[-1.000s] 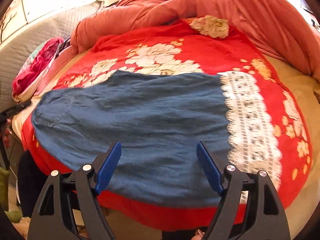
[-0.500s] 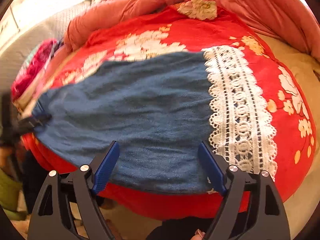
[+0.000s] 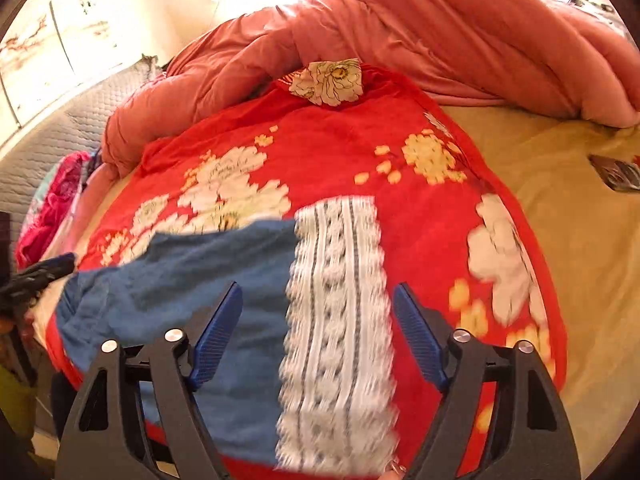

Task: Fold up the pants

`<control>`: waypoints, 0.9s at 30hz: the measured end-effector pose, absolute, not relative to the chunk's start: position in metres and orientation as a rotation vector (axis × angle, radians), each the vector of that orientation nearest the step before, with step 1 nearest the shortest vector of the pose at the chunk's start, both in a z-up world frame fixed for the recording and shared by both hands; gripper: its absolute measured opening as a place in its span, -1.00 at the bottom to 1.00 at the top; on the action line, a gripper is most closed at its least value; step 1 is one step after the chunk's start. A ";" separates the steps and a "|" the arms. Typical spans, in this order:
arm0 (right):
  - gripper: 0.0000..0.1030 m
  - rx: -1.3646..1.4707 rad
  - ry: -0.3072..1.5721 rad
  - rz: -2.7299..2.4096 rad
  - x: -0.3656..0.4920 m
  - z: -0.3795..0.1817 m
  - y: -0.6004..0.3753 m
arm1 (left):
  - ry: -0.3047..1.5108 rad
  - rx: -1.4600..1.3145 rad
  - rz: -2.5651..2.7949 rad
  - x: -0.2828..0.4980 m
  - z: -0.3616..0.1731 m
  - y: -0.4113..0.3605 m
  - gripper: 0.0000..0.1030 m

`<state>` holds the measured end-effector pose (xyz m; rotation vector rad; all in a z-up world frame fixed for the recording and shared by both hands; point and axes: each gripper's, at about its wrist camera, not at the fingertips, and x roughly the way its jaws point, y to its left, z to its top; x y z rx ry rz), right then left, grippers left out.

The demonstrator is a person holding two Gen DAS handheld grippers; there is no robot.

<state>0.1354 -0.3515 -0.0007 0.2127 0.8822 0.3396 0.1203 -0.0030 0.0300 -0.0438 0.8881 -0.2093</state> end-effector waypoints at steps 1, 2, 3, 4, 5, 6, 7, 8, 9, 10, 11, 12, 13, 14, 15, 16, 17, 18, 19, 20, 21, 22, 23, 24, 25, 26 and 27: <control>0.38 0.210 0.891 0.328 0.146 -0.001 -0.355 | 0.905 -0.029 -0.231 0.134 0.024 -0.010 0.24; 0.38 0.205 0.897 0.338 0.152 -0.001 -0.356 | 0.929 -0.024 -0.248 0.147 0.017 -0.016 0.24; 0.34 0.200 0.900 0.348 0.159 -0.002 -0.357 | 0.950 -0.022 -0.250 0.159 0.012 -0.019 0.24; 0.33 0.195 0.906 0.343 0.165 -0.002 -0.358 | 0.979 -0.022 -0.260 0.173 0.005 -0.023 0.24; 0.32 0.188 0.918 0.354 0.175 -0.004 -0.359 | 0.989 -0.025 -0.264 0.180 -0.001 -0.023 0.24; 0.26 0.186 0.925 0.366 0.181 -0.006 -0.359 | 1.000 -0.030 -0.266 0.187 -0.006 -0.023 0.24; 0.25 0.184 0.934 0.371 0.187 -0.007 -0.360 | 1.023 -0.032 -0.266 0.197 -0.014 -0.023 0.24; 0.25 0.180 0.949 0.392 0.196 -0.011 -0.360 | 1.034 -0.033 -0.250 0.204 -0.019 -0.021 0.24; 0.22 0.179 0.956 0.402 0.202 -0.014 -0.361 | 1.052 -0.052 -0.239 0.212 -0.027 -0.017 0.24; 0.22 0.184 0.970 0.405 0.209 -0.019 -0.362 | 1.061 -0.072 -0.245 0.217 -0.032 -0.016 0.21; 0.16 0.193 0.982 0.415 0.214 -0.022 -0.363 | 1.064 -0.090 -0.251 0.219 -0.035 -0.014 0.16; 0.09 0.213 0.995 0.425 0.220 -0.027 -0.364 | 1.072 -0.106 -0.261 0.222 -0.039 -0.013 0.11; 0.08 0.227 1.004 0.428 0.224 -0.030 -0.365 | 1.079 -0.123 -0.278 0.225 -0.042 -0.014 -0.01; 0.07 0.239 1.017 0.445 0.230 -0.034 -0.365 | 1.078 -0.135 -0.300 0.226 -0.044 -0.015 -0.04; 0.04 0.242 1.024 0.461 0.233 -0.037 -0.363 | 1.080 -0.144 -0.333 0.226 -0.047 -0.019 -0.04; 0.04 0.247 1.034 0.480 0.237 -0.041 -0.361 | 1.083 -0.144 -0.349 0.227 -0.048 -0.022 -0.09; 0.04 0.257 1.049 0.508 0.241 -0.047 -0.359 | 1.084 -0.137 -0.365 0.228 -0.050 -0.027 -0.16; 0.04 0.264 1.062 0.518 0.245 -0.053 -0.357 | 1.086 -0.123 -0.376 0.228 -0.051 -0.032 -0.22; 0.02 0.269 1.066 0.520 0.246 -0.056 -0.356 | 1.085 -0.108 -0.376 0.228 -0.053 -0.036 -0.47; -0.13 0.276 1.064 0.534 0.247 -0.058 -0.354 | 1.084 -0.102 -0.375 0.228 -0.053 -0.038 -0.76; -0.37 0.277 1.059 0.550 0.246 -0.057 -0.352 | 1.079 -0.105 -0.368 0.228 -0.053 -0.037 -0.81; -0.48 0.282 1.056 0.574 0.244 -0.057 -0.350 | 1.067 -0.122 -0.357 0.227 -0.050 -0.034 -0.87; -0.50 0.281 1.034 0.596 0.239 -0.053 -0.348 | 1.047 -0.141 -0.351 0.226 -0.046 -0.031 -0.88; -0.53 0.269 1.007 0.597 0.235 -0.049 -0.346 | 1.015 -0.155 -0.343 0.224 -0.041 -0.027 -0.88; -0.53 0.260 0.982 0.600 0.231 -0.044 -0.345 | 0.987 -0.158 -0.339 0.222 -0.035 -0.025 -0.88; -0.54 0.256 0.946 0.604 0.227 -0.037 -0.344 | 0.973 -0.147 -0.335 0.222 -0.032 -0.025 -0.89; -0.54 0.253 0.918 0.602 0.226 -0.031 -0.345 | 0.967 -0.127 -0.325 0.223 -0.030 -0.026 -0.89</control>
